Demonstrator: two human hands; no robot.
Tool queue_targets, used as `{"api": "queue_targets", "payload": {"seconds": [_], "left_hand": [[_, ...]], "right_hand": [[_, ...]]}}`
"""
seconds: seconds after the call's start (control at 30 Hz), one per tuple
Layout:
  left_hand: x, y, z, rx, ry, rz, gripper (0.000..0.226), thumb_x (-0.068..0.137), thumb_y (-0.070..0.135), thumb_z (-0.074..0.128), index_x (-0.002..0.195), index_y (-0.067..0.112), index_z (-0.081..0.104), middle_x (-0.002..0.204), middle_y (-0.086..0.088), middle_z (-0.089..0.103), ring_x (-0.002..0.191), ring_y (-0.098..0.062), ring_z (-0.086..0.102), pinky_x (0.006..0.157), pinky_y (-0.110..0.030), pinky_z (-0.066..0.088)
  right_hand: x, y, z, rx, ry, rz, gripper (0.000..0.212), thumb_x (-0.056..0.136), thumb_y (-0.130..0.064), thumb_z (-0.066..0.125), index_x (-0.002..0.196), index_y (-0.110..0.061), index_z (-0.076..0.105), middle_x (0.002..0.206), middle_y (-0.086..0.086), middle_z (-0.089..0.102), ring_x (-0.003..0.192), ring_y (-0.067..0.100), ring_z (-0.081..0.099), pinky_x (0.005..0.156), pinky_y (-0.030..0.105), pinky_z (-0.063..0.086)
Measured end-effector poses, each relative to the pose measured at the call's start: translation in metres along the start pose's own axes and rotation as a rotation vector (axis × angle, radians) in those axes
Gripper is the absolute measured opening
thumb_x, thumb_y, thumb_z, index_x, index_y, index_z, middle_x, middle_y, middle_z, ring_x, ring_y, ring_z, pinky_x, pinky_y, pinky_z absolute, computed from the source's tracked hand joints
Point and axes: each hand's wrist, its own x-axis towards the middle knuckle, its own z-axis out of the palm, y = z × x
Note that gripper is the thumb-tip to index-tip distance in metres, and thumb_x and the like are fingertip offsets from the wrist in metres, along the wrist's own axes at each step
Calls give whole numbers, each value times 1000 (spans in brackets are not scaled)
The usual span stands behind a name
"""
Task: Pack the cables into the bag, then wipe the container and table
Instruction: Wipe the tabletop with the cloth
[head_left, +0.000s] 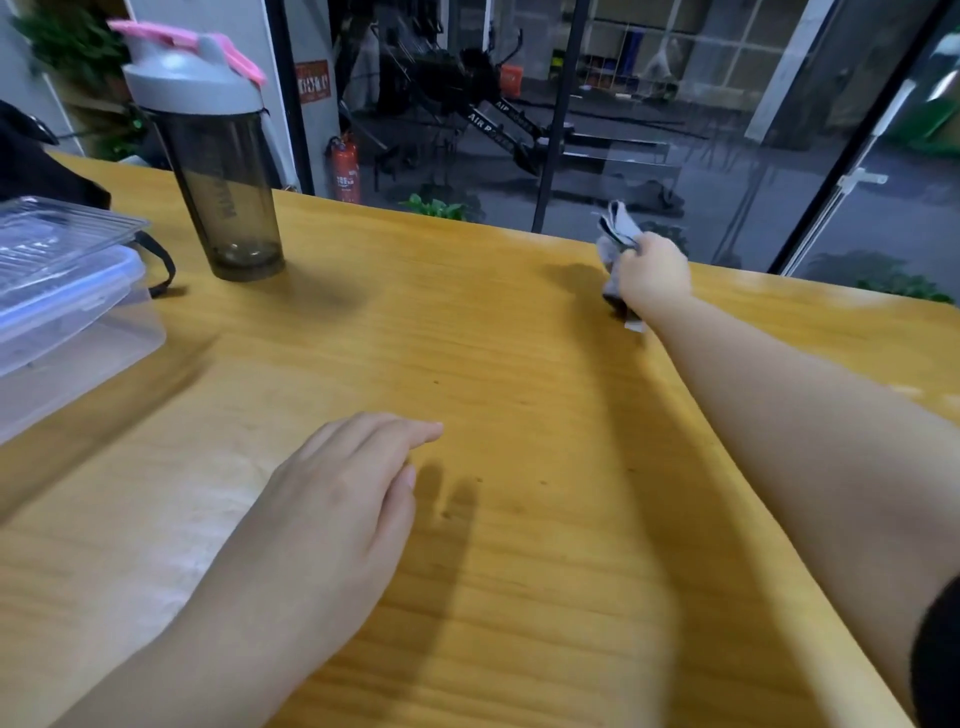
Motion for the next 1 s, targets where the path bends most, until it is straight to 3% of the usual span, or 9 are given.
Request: {"api": "queue_targets", "payload": {"seconds": [0.1, 0.2, 0.3, 0.33, 0.4, 0.57, 0.77, 0.87, 1.0], "left_hand": [[0, -1, 1, -19, -2, -6, 41, 88, 44, 24, 121, 45, 47, 118, 40, 36, 115, 20, 28, 90, 1, 25], [1, -2, 1, -7, 3, -7, 45, 85, 49, 19, 120, 45, 47, 120, 40, 35, 115, 21, 28, 85, -2, 32], [2, 0, 2, -20, 9, -18, 40, 87, 42, 26, 120, 44, 48, 117, 39, 38, 116, 18, 30, 84, -4, 33], [1, 0, 2, -25, 9, -18, 40, 87, 41, 26, 120, 45, 48, 117, 39, 38, 116, 18, 30, 85, -4, 32], [1, 1, 2, -24, 3, -16, 40, 87, 41, 26, 121, 46, 47, 119, 40, 36, 117, 18, 29, 85, -4, 32], [2, 1, -1, -10, 0, -6, 38, 89, 39, 28, 121, 41, 49, 116, 37, 42, 114, 16, 34, 90, -1, 27], [3, 2, -1, -14, 97, -25, 36, 90, 27, 32, 118, 33, 55, 106, 31, 47, 111, 16, 33, 89, 3, 20], [4, 3, -1, -62, 151, -80, 39, 91, 9, 39, 118, 32, 55, 110, 33, 42, 109, 22, 27, 88, 5, 19], [4, 7, -2, -46, 173, -98, 44, 87, 2, 42, 121, 26, 54, 112, 22, 43, 101, 13, 28, 88, 7, 15]], "right_hand": [[18, 26, 16, -250, -104, 82, 35, 98, -16, 30, 126, -14, 50, 119, 14, 56, 98, 34, 55, 76, 37, 48], [25, 20, 27, -364, -248, 100, 42, 99, -29, 31, 137, -15, 41, 138, 15, 43, 118, 36, 46, 91, 40, 44], [21, 1, 33, -403, -337, 73, 54, 99, -42, 29, 149, -20, 26, 156, 11, 21, 143, 32, 16, 112, 47, 22], [19, -4, 36, -431, -350, 41, 56, 99, -45, 30, 150, -21, 24, 157, 10, 18, 145, 30, 12, 113, 47, 19], [16, -14, 40, -483, -364, -6, 54, 98, -43, 32, 148, -25, 26, 153, 12, 23, 141, 32, 21, 111, 46, 25], [-9, -51, 54, -521, -388, -148, 44, 99, -23, 30, 142, -25, 37, 143, 15, 28, 125, 37, 35, 103, 43, 33], [-42, -80, 76, -323, -546, -362, 50, 97, -19, 28, 144, -37, 32, 141, 12, 31, 129, 31, 37, 109, 42, 29], [-61, -86, 77, -214, -623, -448, 50, 95, -18, 33, 141, -37, 39, 144, 7, 36, 135, 21, 29, 112, 39, 24], [-101, -85, 60, -96, -680, -596, 46, 91, -16, 44, 134, -32, 50, 143, -4, 46, 132, 15, 29, 108, 29, 24]]}}
